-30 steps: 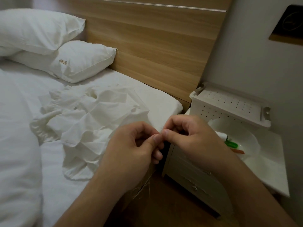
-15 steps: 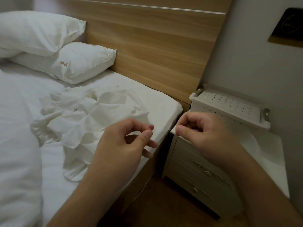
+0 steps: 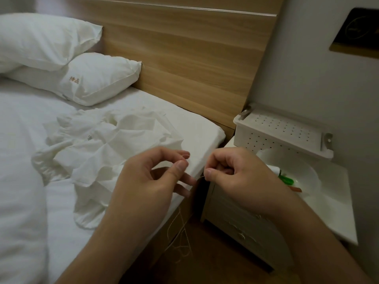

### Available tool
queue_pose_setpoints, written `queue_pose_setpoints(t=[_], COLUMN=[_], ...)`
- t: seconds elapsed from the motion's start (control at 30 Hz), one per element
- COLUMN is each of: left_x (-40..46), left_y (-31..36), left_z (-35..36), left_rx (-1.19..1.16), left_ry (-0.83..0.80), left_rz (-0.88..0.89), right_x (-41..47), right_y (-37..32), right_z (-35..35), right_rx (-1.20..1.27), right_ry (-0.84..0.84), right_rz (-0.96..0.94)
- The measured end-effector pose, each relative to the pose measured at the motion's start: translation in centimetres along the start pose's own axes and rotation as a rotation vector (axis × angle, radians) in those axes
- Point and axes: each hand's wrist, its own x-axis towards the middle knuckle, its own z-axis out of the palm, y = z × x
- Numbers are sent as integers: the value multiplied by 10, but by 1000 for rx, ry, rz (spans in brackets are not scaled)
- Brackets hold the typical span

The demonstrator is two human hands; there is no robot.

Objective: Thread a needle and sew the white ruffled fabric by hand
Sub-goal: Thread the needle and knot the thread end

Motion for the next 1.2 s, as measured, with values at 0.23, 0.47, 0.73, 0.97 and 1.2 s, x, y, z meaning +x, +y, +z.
queue_pose_setpoints(t=[0.23, 0.47, 0.73, 0.97, 1.2], left_x=[-1, -2, 0, 0, 1], left_y=[4, -1, -10, -8, -3], left_z=[-5, 2, 2, 1, -2], left_rx=[-25, -61, 130, 86, 75], left_ry=[92, -42, -126, -54, 18], left_rz=[45, -9, -8, 4, -6], right_x=[3, 0, -1, -2, -4], right_y=[9, -2, -5, -4, 2], right_z=[-5, 0, 8, 1, -11], right_rx=[-102, 24, 43, 125, 216], right_ry=[-68, -26, 13, -1, 51], right_rz=[103, -16, -70, -37, -17])
